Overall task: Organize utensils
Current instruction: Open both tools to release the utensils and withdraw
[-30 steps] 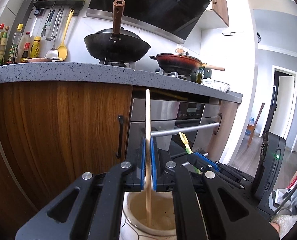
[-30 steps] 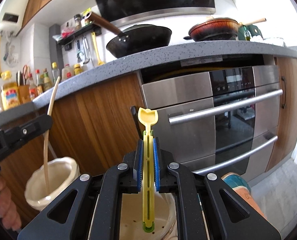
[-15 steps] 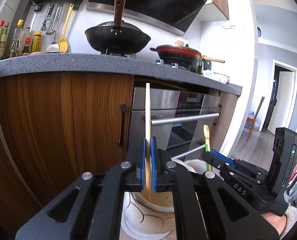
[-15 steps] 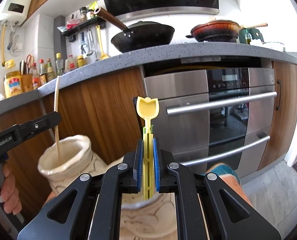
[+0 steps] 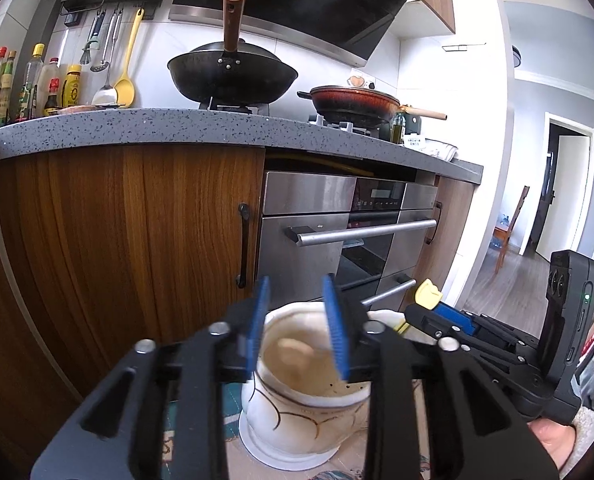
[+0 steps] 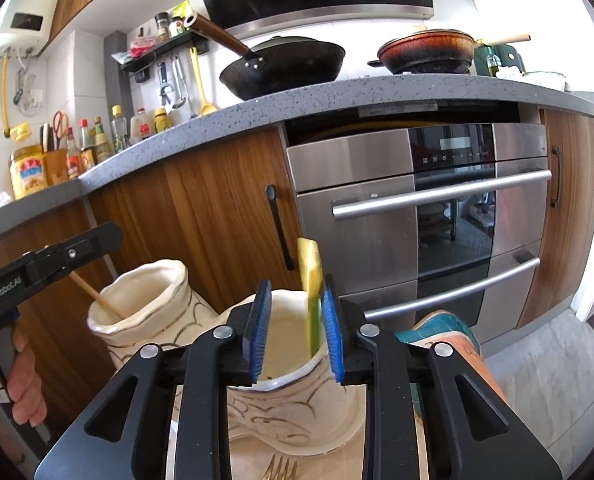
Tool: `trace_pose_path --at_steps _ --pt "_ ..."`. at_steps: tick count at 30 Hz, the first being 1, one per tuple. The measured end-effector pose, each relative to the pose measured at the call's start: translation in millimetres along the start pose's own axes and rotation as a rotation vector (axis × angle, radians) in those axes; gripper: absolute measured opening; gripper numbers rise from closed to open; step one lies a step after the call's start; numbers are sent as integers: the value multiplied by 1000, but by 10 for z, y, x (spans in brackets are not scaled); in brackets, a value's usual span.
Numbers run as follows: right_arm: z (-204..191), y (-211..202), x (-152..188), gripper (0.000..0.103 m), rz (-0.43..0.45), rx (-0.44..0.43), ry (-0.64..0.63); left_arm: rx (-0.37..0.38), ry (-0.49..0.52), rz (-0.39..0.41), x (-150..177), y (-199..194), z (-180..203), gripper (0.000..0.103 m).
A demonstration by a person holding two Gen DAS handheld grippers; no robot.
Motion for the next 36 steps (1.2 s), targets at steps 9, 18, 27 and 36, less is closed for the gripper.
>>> trace_pose_path --at_steps 9,18,27,36 --pt "-23 -501 16 71 60 -9 0 -63 -35 20 38 -435 -105 70" --pt "-97 -931 342 94 34 -19 -20 -171 -9 -63 498 -912 -236 94" --pt "-35 -967 791 96 -101 30 -8 -226 -7 -241 1076 -1061 -339 95" --pt "2 -904 919 97 -151 35 -20 -267 28 -401 1447 -947 -375 95"
Point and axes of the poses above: each gripper's, at about its wrist camera, not at the fingertips, and y roughly the way its jaws point, z to its right, x to its underside, the point moved 3 cm from there along y, roughly the way its jaws point, and after that the axes turned 3 degrees about z, right-handed, at the moved point
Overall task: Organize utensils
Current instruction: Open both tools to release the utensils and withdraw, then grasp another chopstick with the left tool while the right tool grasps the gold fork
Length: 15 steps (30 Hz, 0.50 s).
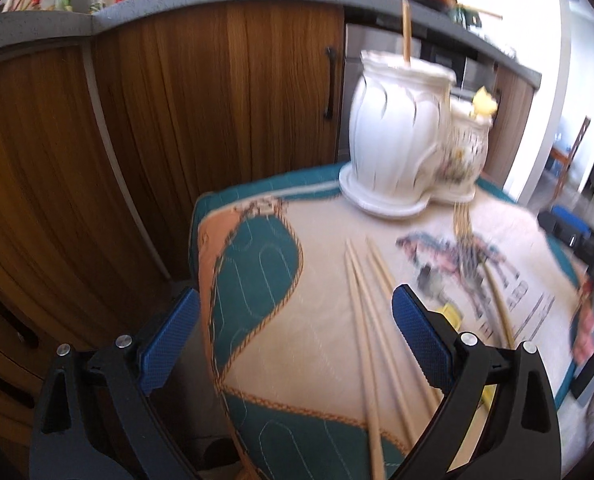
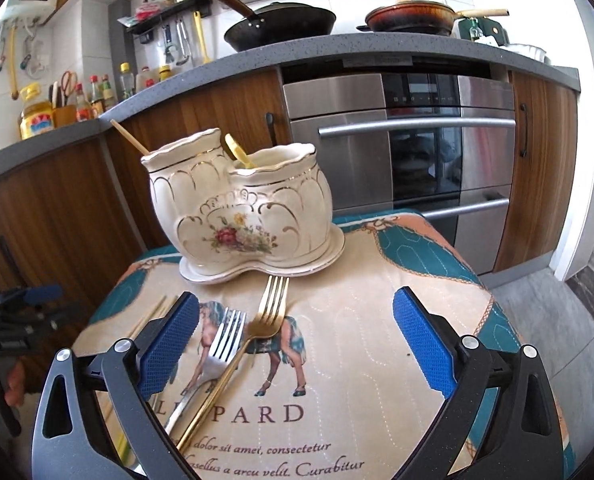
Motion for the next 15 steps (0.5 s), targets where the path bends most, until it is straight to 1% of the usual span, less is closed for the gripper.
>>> trace_pose_path --at_steps 3,5,9,11,13,15 --pt "-12 20 0 97 -9 -6 -5 -10 39 -46 68 60 39 91" --pt "-30 29 10 97 -15 -4 -14 -8 51 -83 104 101 56 85" --pt "-41 49 12 97 -25 2 -23 4 66 -126 158 143 92 78" --pt "-34 56 10 97 -28 4 -21 11 83 -144 179 145 127 72" --pt "-35 61 12 97 -32 4 -22 20 100 -156 190 145 172 70" --pt "-48 62 14 97 -33 4 -28 30 112 -166 193 148 205 66"
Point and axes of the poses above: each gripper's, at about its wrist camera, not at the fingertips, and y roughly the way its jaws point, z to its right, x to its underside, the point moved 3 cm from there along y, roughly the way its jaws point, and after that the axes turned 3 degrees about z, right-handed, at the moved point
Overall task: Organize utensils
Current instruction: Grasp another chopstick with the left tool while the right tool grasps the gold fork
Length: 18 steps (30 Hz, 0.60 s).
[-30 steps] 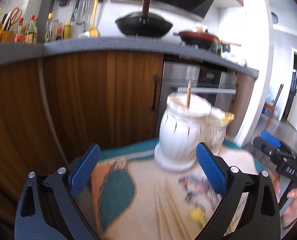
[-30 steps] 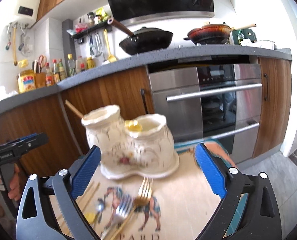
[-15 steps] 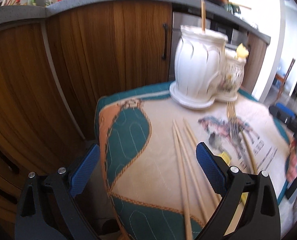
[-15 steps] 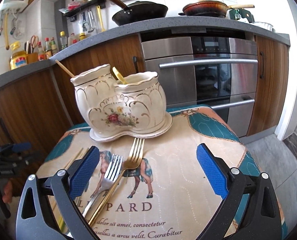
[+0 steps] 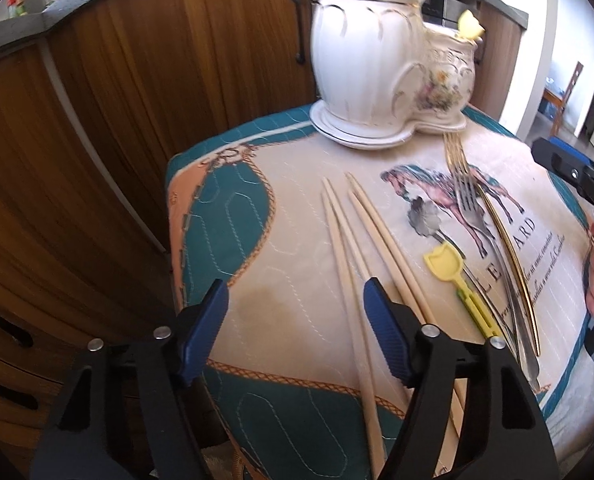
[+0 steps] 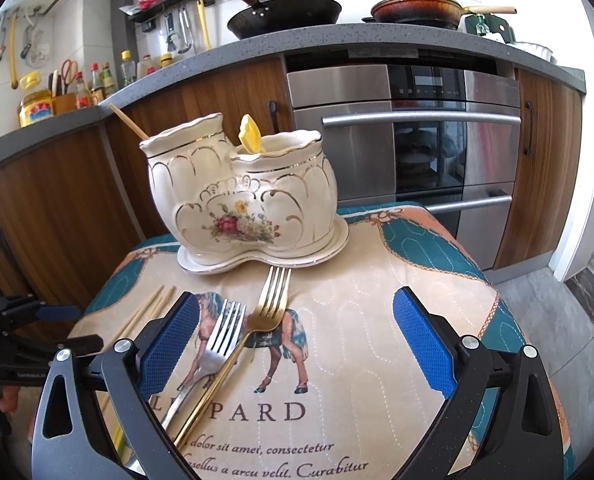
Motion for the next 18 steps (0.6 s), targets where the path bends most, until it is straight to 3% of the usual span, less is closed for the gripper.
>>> trace_pose_path --at_steps 9,13,16,18 --pt "-46 16 16 97 -15 13 -29 28 5 -46 25 57 63 47" --pt "-105 79 76 97 -97 29 -70 39 5 -48 14 90 88 41" --pt "-185 144 144 95 -172 -18 -75 51 -16 -39 -13 124 70 32" --pt "-232 164 173 87 -193 -20 -93 50 -22 -32 -24 141 57 25"
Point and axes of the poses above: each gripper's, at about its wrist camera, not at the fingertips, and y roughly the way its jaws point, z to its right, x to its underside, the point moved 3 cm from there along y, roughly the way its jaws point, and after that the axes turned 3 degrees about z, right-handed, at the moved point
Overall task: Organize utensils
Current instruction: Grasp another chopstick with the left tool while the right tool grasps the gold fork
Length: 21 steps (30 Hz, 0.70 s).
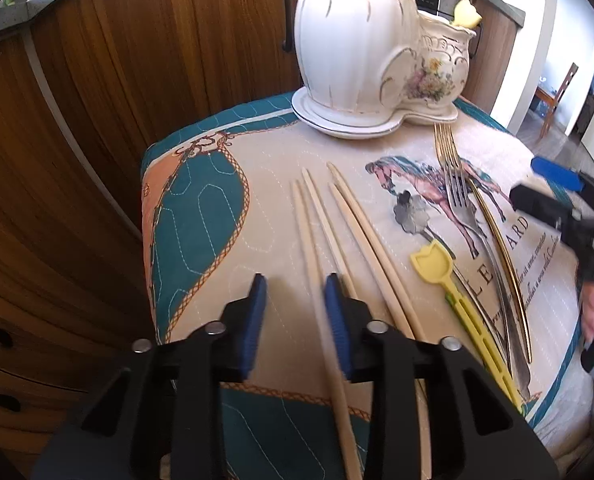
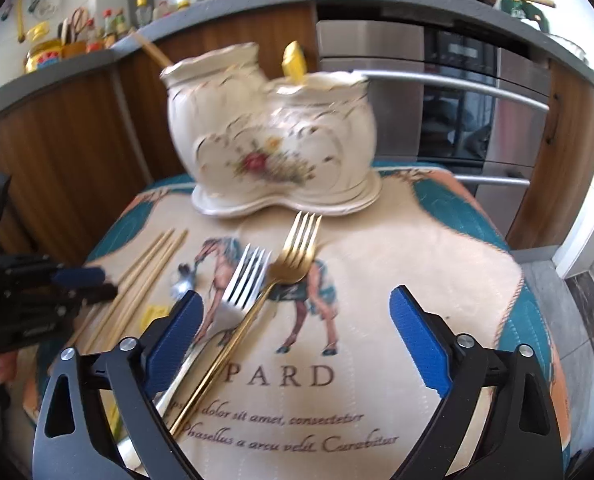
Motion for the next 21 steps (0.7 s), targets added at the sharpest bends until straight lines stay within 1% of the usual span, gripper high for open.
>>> trace_pose_path --at_steps 1,2,3,5,6,9,11,14,16,17,21 --pt "-27 13 11 84 -10 6 -14 1 0 4 -5 7 -5 20" --pt "-44 25 22 77 -19 10 -21 3 -1 6 -8 12 -16 16" --pt "-56 43 31 68 -33 10 -22 7 -4 9 -11 19 -25 15" --pt "-73 79 45 59 -59 13 -18 13 -10 17 -15 39 -41 10" --pt "-81 96 48 54 -74 17 -17 15 -12 20 -19 51 -46 9" --pt "-135 127 53 47 -113 9 -11 23 -14 29 -35 73 -63 8" --pt "-169 133 59 44 -130 3 -11 30 -14 35 -44 88 -71 8" --pt "-203 184 63 33 -160 5 -3 42 -17 45 -56 103 -82 8" --pt "-209 223 67 30 -186 -14 15 47 -17 49 -51 97 -82 8" --pt "-212 238 70 27 -202 -24 22 53 -18 52 -52 100 -89 8" --pt "-248 258 58 20 -241 -19 -12 69 -26 58 -46 96 -107 8"
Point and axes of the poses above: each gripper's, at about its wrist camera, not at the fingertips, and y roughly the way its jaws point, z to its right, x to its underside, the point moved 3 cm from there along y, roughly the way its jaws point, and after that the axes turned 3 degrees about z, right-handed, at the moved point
